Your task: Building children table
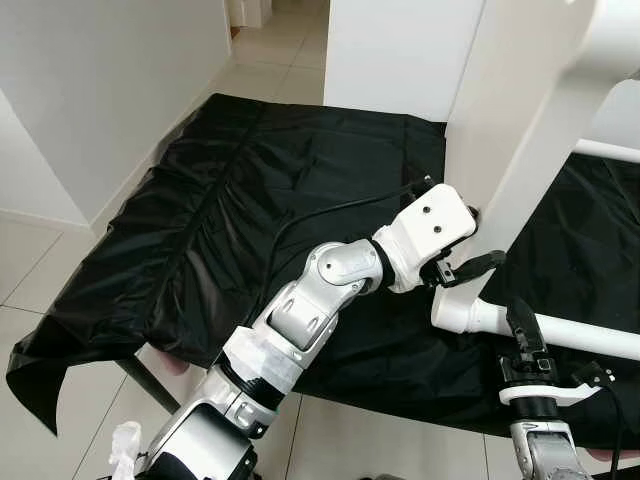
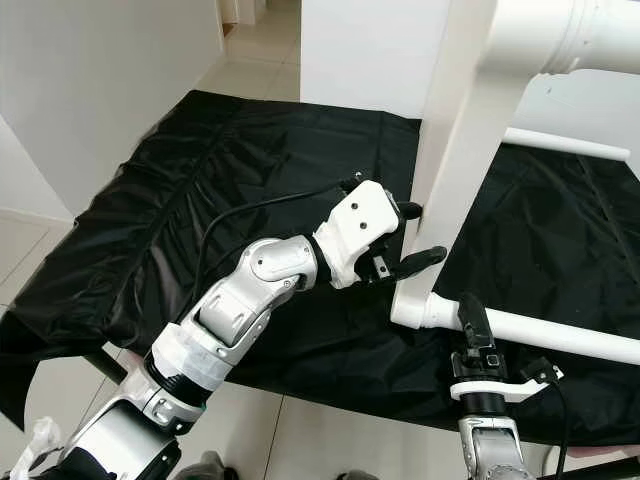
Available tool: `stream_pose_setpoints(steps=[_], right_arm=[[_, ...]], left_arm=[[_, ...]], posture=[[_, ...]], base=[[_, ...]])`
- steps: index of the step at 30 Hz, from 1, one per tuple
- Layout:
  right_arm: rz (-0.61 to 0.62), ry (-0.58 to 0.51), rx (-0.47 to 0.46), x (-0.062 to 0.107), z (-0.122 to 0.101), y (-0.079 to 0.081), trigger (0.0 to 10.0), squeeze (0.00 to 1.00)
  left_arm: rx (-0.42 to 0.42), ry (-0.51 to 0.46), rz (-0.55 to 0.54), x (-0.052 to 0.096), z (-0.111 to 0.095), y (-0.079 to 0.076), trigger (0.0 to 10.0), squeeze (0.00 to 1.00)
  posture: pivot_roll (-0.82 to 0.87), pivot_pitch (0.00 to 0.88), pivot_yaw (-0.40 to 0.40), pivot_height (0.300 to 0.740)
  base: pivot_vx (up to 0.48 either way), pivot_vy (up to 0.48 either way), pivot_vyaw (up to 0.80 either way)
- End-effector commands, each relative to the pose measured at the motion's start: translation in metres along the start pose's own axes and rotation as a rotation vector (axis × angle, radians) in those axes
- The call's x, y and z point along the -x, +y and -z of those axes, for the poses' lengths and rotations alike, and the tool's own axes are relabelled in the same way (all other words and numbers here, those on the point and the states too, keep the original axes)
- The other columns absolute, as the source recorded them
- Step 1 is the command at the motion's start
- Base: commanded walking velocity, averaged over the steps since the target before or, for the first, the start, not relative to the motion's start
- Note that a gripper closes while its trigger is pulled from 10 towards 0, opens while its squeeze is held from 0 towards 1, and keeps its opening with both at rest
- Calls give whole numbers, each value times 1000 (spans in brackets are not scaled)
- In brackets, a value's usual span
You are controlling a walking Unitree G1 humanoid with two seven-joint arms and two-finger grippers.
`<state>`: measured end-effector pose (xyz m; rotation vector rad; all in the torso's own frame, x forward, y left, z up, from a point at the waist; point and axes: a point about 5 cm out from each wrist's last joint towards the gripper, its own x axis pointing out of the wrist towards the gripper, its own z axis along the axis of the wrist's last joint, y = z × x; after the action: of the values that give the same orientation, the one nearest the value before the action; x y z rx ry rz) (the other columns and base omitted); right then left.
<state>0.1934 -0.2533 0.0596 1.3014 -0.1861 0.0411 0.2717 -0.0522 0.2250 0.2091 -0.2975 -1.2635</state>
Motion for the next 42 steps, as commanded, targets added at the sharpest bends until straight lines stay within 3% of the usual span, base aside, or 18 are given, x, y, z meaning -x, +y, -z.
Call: stream_pose_setpoints(steps=[1,14,15,42], right_arm=[[129,-133,-77,137,77,56,10000,0],[191,-188,-96,164,86,38,10000,0],[205,-192,-98,168,88,35,10000,0],[205,-192,-98,168,88,35,10000,0]], left_arm=[[-11,7,48,-1,0,-6,10000,0],[-31,19,48,0,1,-1,10000,0],[-33,19,49,-1,0,-1,10000,0],[-33,19,49,-1,0,-1,10000,0]], posture=[[-7,0,0,740],[-21,0,0,740],[-21,151,190,740],[-21,151,190,740]], base=[[0,0,0],[0,0,0],[0,0,0],[0,0,0]])
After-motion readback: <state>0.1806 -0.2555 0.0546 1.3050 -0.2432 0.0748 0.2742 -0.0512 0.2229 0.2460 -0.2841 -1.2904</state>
